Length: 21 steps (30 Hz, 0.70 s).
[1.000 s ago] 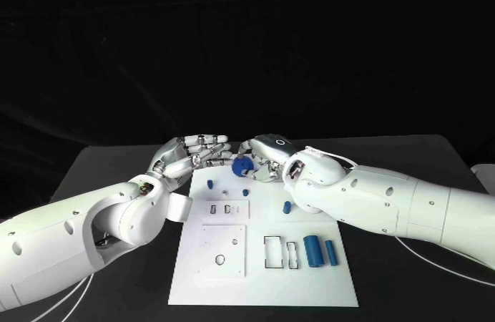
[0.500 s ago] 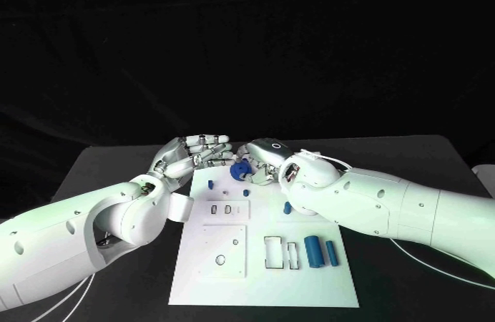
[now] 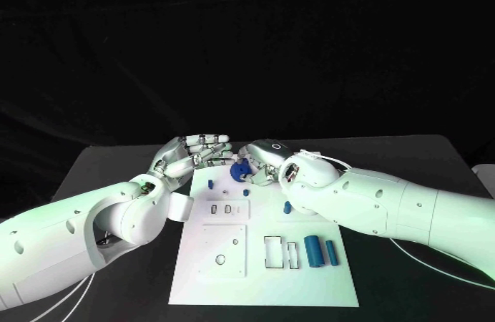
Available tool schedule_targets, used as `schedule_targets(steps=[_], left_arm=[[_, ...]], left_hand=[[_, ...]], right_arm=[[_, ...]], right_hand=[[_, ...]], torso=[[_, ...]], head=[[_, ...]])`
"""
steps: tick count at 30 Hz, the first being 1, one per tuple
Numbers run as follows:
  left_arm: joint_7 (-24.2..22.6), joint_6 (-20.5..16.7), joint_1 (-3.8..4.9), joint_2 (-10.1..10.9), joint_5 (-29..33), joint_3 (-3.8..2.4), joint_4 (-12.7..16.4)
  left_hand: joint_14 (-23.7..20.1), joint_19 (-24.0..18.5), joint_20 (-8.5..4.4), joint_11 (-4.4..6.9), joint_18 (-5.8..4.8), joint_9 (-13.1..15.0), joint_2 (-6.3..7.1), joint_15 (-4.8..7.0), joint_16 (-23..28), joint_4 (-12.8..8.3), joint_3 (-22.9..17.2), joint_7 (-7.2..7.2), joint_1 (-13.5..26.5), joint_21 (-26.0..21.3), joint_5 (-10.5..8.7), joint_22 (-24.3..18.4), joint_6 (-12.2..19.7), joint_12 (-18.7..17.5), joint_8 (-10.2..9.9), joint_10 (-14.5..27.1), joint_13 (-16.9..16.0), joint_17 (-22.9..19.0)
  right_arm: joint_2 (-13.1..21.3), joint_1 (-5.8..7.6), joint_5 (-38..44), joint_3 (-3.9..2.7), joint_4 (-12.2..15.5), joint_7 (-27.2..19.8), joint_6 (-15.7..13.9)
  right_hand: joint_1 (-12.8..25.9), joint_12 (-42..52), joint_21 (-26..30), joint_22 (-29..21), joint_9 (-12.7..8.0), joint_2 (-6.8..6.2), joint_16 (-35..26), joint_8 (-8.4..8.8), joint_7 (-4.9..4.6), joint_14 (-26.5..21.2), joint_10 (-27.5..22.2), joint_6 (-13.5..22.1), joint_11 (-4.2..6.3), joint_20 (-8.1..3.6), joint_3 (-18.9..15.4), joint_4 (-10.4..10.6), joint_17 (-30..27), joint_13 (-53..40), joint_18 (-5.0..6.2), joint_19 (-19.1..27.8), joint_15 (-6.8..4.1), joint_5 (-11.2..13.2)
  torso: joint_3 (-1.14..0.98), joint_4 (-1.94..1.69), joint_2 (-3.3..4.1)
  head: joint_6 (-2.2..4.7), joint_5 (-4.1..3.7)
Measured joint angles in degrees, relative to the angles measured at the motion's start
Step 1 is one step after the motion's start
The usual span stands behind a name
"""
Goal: Assemble the parts on the task board
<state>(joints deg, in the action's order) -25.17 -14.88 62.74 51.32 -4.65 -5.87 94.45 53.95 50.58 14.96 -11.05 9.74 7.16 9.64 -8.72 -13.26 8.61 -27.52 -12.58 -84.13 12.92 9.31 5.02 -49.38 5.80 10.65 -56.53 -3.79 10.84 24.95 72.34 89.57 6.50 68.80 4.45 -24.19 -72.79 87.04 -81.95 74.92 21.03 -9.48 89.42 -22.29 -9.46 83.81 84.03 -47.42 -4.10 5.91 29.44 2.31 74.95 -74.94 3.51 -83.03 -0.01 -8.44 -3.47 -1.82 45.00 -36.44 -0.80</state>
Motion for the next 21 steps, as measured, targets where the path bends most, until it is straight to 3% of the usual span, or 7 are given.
schedule_targets(steps=[2, 5, 7, 15, 21], left_arm=[[0.0, 0.0, 0.00, 0.0, 0.0, 0.00, 0.0], [0.0, 0.0, 0.00, 0.0, 0.0, 0.00, 0.0], [0.1, 0.0, 0.00, 0.0, 0.0, 0.00, 0.0], [0.2, 0.0, 0.01, 0.0, 0.0, 0.00, 0.0], [0.3, 0.0, 0.01, 0.1, 0.0, 0.00, 0.0]], left_hand=[[0.0, 0.0, 0.00, 0.00, 0.00, 0.0, 0.00, 0.00, 0.0, 0.0, 0.0, 0.00, 0.0, 0.0, 0.00, 0.0, 0.0, 0.0, 0.0, 0.0, 0.0, 0.0], [0.0, 0.0, 0.00, 0.00, 0.00, 0.0, 0.00, 0.00, 0.0, 0.0, 0.0, 0.00, 0.0, 0.0, 0.00, 0.0, 0.0, 0.0, 0.0, 0.0, 0.0, 0.0], [0.0, 0.0, 0.00, 0.00, 0.00, 0.0, 0.00, 0.00, 0.0, 0.0, 0.0, 0.00, 0.0, 0.0, 0.00, 0.0, 0.0, 0.0, 0.0, 0.0, 0.0, 0.0], [0.0, 0.0, 0.00, 0.00, 0.00, 0.0, 0.23, 0.00, 0.0, -0.2, -0.2, 0.00, 0.2, 0.0, 0.00, 0.0, 0.0, 0.0, 0.0, 0.0, 0.1, 0.0], [0.0, 0.0, 0.00, -0.21, 0.01, 0.0, 0.23, 0.00, 0.0, 0.0, -0.3, 0.00, 0.8, 0.0, 0.00, -0.1, 0.0, -0.3, 0.0, -0.2, 0.0, 0.1]], right_arm=[[0.0, 0.00, 0.0, 0.00, -0.1, 0.1, 0.0], [-0.1, -0.06, 0.0, 0.12, -0.3, 0.1, 0.2], [-0.1, -0.12, -0.1, 0.15, -0.3, 0.1, 0.3], [0.0, -0.13, -0.2, 0.15, -0.3, 0.2, 1.0], [0.4, -0.14, -0.3, 0.15, 0.1, 0.2, 1.6]], right_hand=[[1.3, -0.8, 0.0, 0.0, -0.5, -0.37, 0.0, 1.47, 0.04, 0.3, 0.0, 0.7, -0.58, 0.29, -0.2, 0.5, 0.0, 0.0, 0.00, 0.3, 0.35, 1.0], [3.7, -2.1, 0.4, 0.0, -1.9, -0.87, 0.0, 4.75, -1.26, 0.1, 0.0, 4.8, -1.47, 1.11, -2.0, 2.2, 0.0, 0.0, 0.01, 0.4, 1.35, 2.9], [4.3, -2.4, 0.7, 0.0, -2.4, -1.45, 0.0, 6.16, -1.53, 0.2, 0.0, 6.0, -2.04, 1.51, -3.5, 3.1, 0.0, 0.0, 0.01, 0.7, 1.66, 3.0], [5.1, -2.4, 0.7, 0.0, -2.4, -0.93, 0.0, 6.58, -1.68, 0.1, 0.0, 4.9, -2.05, 1.80, -5.4, 5.0, 0.0, 0.0, 0.01, 0.4, 1.75, 2.7], [5.3, -2.4, 0.7, 0.0, -2.2, -0.71, 0.0, 6.58, -1.21, 0.1, 0.0, 3.2, -2.05, 1.80, -6.1, 5.8, 0.0, 0.0, 0.00, 0.4, 1.75, 2.0]], torso=[[-0.01, 0.00, 0.01], [-0.02, 0.01, 0.00], [-0.02, 0.01, 0.00], [-0.03, -0.05, 0.01], [-0.04, -0.05, 0.01]], head=[[-0.02, 0.00], [-0.02, 0.03], [0.03, 0.04], [0.14, 0.05], [0.10, 0.06]])
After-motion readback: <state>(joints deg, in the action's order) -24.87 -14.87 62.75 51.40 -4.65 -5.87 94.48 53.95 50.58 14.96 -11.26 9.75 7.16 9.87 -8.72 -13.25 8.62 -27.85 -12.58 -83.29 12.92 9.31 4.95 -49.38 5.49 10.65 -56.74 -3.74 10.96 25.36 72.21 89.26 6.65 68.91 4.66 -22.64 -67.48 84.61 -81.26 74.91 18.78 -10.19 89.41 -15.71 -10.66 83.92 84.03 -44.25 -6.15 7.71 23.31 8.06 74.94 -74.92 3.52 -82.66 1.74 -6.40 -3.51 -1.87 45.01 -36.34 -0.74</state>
